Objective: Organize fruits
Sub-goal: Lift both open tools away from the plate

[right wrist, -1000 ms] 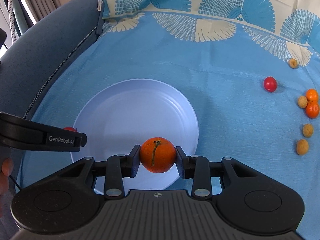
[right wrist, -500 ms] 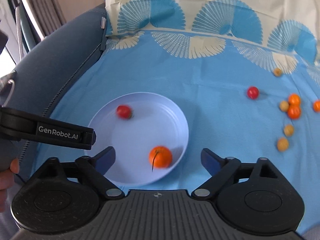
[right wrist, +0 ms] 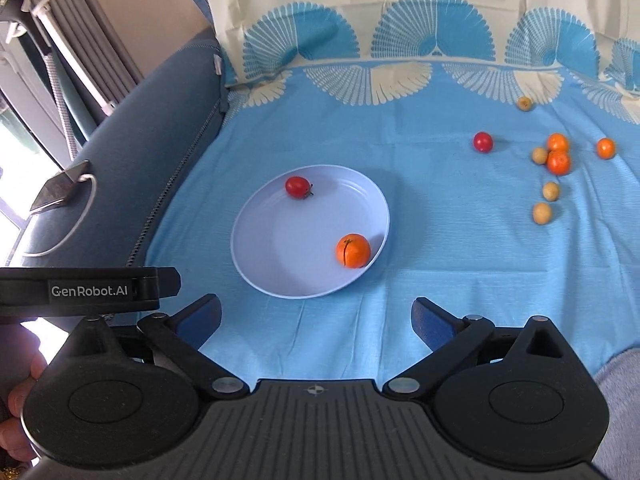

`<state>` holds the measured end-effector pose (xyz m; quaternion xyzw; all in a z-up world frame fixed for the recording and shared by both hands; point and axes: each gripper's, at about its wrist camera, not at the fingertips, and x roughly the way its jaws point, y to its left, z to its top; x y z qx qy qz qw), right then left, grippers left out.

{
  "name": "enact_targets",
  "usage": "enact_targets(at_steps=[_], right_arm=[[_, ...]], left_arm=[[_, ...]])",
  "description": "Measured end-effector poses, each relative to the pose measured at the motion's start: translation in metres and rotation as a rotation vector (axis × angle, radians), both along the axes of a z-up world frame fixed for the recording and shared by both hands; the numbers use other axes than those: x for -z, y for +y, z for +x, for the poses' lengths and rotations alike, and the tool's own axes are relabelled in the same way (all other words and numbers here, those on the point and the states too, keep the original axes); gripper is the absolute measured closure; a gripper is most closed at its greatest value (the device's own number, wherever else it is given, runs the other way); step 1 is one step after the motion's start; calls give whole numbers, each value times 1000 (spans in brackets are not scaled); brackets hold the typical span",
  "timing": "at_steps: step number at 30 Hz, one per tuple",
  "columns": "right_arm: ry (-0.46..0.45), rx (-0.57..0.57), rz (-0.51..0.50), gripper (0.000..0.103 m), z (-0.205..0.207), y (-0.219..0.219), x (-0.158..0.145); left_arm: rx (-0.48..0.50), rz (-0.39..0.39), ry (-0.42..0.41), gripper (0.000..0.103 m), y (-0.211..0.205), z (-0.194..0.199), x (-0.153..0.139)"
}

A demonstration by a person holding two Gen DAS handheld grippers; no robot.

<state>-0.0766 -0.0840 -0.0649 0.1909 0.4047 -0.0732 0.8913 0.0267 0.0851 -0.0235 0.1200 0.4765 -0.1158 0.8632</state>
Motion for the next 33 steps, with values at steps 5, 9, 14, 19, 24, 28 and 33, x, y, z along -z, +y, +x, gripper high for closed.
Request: enact_targets(at_steps=[5, 9, 14, 19, 24, 28, 33], right_arm=[[-42, 3, -8, 1, -23, 4, -12], [-72, 20, -9, 1, -38, 5, -20], [-106, 33, -19, 1, -53, 7, -30], [-135, 38, -25, 1, -67, 10, -37], [-167, 42, -29, 1, -79, 12, -44], [-182, 43, -36, 1, -85, 12, -48], [-193, 46, -45, 1, -90, 14, -50]], left_arm=[[2, 14, -45, 0, 7, -22, -12], [6, 20, -59, 0, 11, -34, -17], [16, 19, -86, 0, 11, -49, -25], [27, 11, -108, 0, 10, -61, -32], [40, 14, -134, 0, 9, -73, -37], [43, 9, -142, 0, 11, -80, -40], [43, 10, -143, 0, 13, -81, -40]])
